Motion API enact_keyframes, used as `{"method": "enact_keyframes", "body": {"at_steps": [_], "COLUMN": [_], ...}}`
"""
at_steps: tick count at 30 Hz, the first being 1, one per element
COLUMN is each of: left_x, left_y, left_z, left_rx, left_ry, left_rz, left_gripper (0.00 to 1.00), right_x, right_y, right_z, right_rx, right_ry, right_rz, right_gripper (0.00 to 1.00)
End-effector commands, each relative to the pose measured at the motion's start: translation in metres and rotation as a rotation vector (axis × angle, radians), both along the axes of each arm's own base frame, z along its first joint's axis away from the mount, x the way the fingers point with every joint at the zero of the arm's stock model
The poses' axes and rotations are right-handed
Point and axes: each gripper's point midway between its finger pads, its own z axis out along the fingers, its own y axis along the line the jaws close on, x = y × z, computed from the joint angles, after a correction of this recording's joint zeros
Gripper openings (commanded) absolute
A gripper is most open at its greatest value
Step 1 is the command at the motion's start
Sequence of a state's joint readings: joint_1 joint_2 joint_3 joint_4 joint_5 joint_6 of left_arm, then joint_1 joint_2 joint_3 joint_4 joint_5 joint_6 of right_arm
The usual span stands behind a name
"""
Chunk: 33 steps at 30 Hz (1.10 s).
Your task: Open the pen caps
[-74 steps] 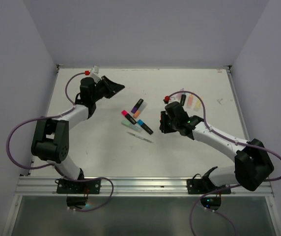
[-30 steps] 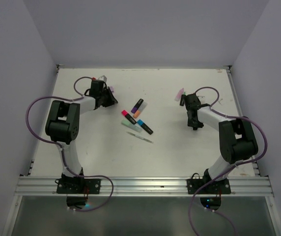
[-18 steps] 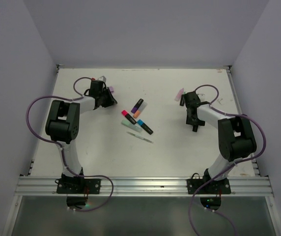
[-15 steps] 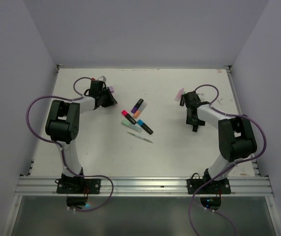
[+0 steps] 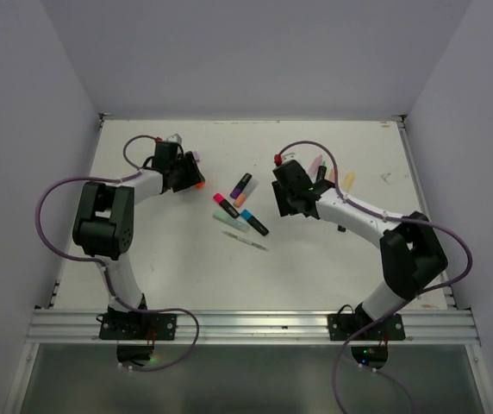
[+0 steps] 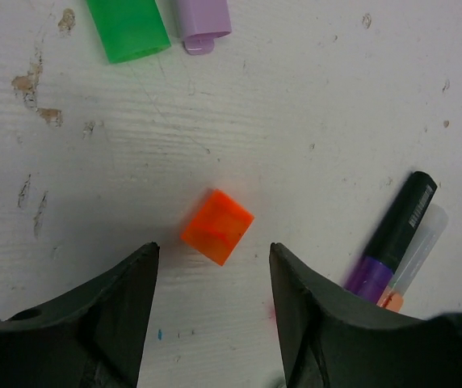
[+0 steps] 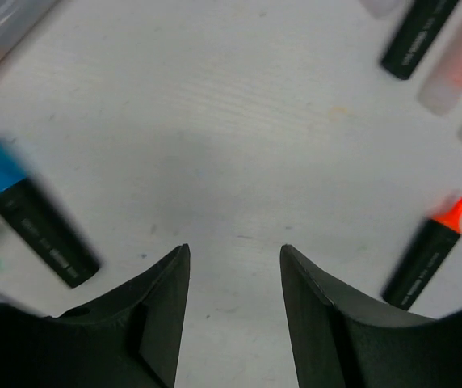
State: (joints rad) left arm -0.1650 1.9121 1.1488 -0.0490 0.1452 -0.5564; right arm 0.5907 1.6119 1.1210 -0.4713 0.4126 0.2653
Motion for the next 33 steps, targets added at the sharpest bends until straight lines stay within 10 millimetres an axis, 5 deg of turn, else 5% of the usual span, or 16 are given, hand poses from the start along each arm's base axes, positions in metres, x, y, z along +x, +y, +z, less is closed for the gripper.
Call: {"method": "enact_keyframes", "body": {"at_steps": [1, 10, 14, 25, 28, 32, 33], "left_x": [0.000, -0.026, -0.036, -0.047, -0.047, -0.048, -0.050], "left_y": [0.012, 0.003, -0.005, -0.014, -0.015, -0.019, -0.022], "left_z": [0.029, 0.078, 0.100, 0.120, 0.124, 0.126, 0.125], "left_rx": [0.037, -0.061, -0.115, -0.168, -0.176, -0.197, -0.211], "left_ry": [-0.054, -0.153, -0.201, -0.260, -0.272, -0.278, -0.276], "left_rz": [0.031, 0.011, -0.015, -0.056, -0.062, -0.077, -0.089], "left_gripper": [0.60, 0.62, 0.62, 0.63, 0.63, 0.60, 0.59], "right_x": [-0.005, -0.030, -0.036, -0.033, -0.033, -0.035, -0.034], "right_y": [0.056, 0.123, 0.132, 0.129, 0.124, 0.117, 0.117], "right_z": [-0.005, -0.028, -0.040, -0.074, -0.084, -0.091, -0.091], "right_rx": [0.143, 0.300, 0.319, 0.204, 0.164, 0.133, 0.131], "right_ry": [0.042, 0.148, 0.184, 0.182, 0.188, 0.191, 0.181], "right_rz": [0.190, 0.404, 0.435, 0.405, 0.391, 0.389, 0.389], "right_gripper": [0.52, 0.52, 0.56, 0.54, 0.47, 0.00, 0.00]}}
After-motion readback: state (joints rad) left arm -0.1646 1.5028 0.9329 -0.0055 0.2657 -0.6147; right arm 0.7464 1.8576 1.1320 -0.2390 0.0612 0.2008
